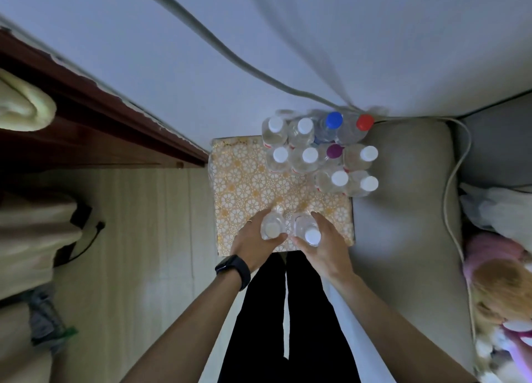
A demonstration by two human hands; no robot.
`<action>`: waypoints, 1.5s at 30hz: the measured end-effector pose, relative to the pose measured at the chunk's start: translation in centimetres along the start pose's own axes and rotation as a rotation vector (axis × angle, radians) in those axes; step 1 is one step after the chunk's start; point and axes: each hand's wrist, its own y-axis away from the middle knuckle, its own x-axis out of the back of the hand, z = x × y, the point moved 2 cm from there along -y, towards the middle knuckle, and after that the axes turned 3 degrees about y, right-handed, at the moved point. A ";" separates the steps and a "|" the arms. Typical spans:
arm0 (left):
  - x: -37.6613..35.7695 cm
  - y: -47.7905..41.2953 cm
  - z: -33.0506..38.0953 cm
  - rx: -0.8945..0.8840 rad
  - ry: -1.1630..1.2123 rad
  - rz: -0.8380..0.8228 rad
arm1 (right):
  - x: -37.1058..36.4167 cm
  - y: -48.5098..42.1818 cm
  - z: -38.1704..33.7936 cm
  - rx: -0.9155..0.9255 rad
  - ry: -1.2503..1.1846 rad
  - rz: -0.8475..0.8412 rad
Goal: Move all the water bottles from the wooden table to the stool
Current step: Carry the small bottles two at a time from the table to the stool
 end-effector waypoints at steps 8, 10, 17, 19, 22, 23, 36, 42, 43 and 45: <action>0.1 0.4 -0.7 -0.159 -0.162 0.095 | 3.0 0.9 -1.0 0.143 0.454 0.069; -0.3 0.5 -0.5 -0.176 -0.174 0.109 | 3.3 1.0 -1.3 0.157 0.551 0.013; -0.1 -0.5 0.6 -0.156 -0.090 0.174 | 3.1 -0.4 -2.4 0.264 0.473 0.016; 0.2 -1.1 1.4 -0.182 -0.100 0.191 | 3.5 -1.0 -3.0 0.274 0.422 0.044; 0.6 -2.4 2.5 -0.205 -0.096 0.201 | 3.9 -2.0 -3.6 0.300 0.407 0.059; 0.6 -2.9 3.0 -0.208 -0.101 0.192 | 4.1 -2.4 -3.7 0.304 0.402 0.071; 1.1 -6.1 5.4 -0.211 -0.077 0.238 | 5.5 -5.8 -6.4 0.268 0.332 0.156; 1.1 -6.5 5.7 -0.181 -0.057 0.246 | 5.7 -5.9 -6.5 0.256 0.346 0.169; 1.0 -6.4 5.6 -0.185 -0.051 0.239 | 5.8 -6.0 -6.5 0.246 0.344 0.174; 0.8 -6.1 5.6 -0.198 -0.046 0.225 | 6.1 -6.1 -6.5 0.232 0.332 0.198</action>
